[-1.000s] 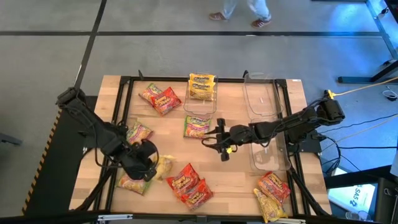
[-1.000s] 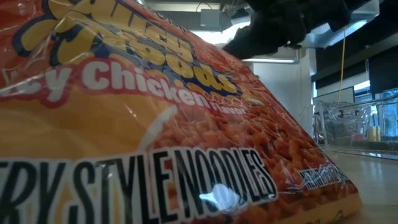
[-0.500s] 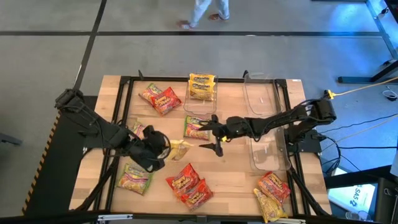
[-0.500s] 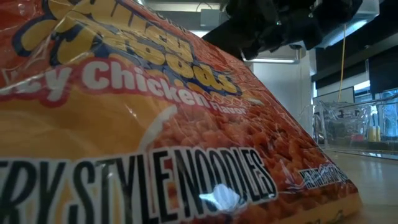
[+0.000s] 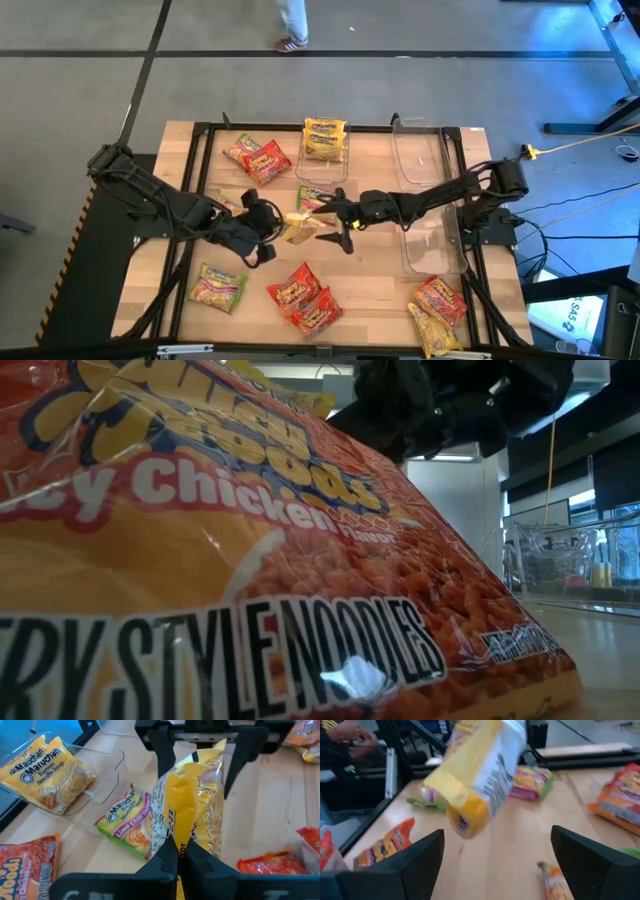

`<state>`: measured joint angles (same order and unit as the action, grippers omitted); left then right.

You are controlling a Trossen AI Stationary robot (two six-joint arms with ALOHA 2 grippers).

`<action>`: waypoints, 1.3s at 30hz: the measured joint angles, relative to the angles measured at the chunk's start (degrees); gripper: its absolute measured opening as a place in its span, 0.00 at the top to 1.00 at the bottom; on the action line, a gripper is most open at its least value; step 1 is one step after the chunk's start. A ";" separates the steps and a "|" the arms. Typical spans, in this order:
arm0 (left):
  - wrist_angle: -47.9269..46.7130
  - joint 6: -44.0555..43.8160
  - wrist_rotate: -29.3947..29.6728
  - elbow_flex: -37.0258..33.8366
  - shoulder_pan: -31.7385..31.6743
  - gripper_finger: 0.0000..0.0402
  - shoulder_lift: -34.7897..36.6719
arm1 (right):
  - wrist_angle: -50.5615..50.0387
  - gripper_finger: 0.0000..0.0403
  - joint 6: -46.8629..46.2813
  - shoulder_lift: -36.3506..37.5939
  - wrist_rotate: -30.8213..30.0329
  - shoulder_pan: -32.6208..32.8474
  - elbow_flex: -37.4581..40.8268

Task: Sort Maruchan noodles
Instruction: Put the yellow noodle pack into the top left transparent bin

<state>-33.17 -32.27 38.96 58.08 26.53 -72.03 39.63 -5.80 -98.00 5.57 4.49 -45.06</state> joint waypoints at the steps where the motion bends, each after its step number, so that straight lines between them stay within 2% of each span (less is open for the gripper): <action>1: 0.00 -0.02 -0.02 0.00 -0.27 1.00 0.00 | 1.27 0.17 0.00 -0.37 0.51 0.00 0.02; 10: 4.14 3.03 0.97 0.00 -0.70 1.00 0.00 | 14.57 0.17 0.03 -4.41 -0.24 0.00 0.04; 13: 5.98 4.25 1.57 0.00 -0.70 1.00 0.00 | 19.67 0.20 0.04 -6.22 -0.43 0.00 0.04; 18: 7.12 4.39 2.12 0.00 -0.70 1.00 0.00 | 23.71 0.38 0.59 -8.06 -0.39 0.00 0.02; 26: 7.52 4.37 2.41 0.00 -0.68 0.99 0.00 | 23.52 0.70 4.00 -8.08 -0.46 -0.02 0.02; 31: 8.32 4.39 1.84 0.00 -0.66 0.89 0.45 | 23.32 0.73 7.82 -8.08 -0.51 -0.07 0.02; 36: 8.46 4.39 1.86 0.00 -0.68 0.73 2.44 | 21.85 0.70 9.29 -6.81 -0.97 -0.04 0.05; 39: 8.18 4.49 3.34 0.00 -0.66 0.63 4.61 | 21.40 0.72 9.40 -5.83 -1.02 -0.04 0.74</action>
<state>-24.99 -27.78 42.30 58.08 25.87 -67.42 61.04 3.60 -103.83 4.56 4.45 -44.31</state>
